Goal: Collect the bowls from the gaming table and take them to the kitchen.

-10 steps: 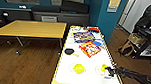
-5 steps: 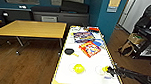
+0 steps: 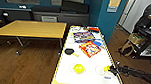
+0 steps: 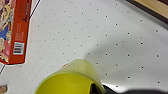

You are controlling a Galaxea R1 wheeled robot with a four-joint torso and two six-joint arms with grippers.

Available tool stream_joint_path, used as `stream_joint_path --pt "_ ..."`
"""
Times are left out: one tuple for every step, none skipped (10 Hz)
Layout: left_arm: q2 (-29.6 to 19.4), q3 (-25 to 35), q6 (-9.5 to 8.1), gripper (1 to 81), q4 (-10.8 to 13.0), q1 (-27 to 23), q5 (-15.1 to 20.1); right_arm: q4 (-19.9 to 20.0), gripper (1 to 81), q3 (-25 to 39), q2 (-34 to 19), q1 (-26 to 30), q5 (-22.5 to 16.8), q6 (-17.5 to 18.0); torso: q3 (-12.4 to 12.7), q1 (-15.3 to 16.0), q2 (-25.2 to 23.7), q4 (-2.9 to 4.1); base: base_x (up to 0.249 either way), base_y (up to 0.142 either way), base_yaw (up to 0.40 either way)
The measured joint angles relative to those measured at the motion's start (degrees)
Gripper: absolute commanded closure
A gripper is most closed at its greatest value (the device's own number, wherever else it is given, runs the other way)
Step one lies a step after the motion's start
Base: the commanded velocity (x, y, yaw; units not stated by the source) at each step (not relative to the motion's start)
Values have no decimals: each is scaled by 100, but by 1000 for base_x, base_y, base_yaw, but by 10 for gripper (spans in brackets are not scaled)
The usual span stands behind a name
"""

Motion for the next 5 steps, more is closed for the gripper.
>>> stream_joint_path --pt "20 0 0 10 2 -2 -9 -5 811 480 -276 69 -38 0 -2 0 0 0 0 0 0" --pt "50 0 2 10 2 -2 -20 -6 811 1080 -597 119 -74 0 -2 0 0 0 0 0 0" --pt "60 2 0 10 5 -2 -28 -20 811 1679 -940 155 -88 0 -2 0 0 0 0 0 0" --pt "57 2 2 10 7 -2 -34 -48 811 2304 -1325 171 -74 0 -2 0 0 0 0 0 0" --pt "39 0 6 10 7 -2 -32 -94 811 2946 -1766 171 -24 0 -2 0 0 0 0 0 0"
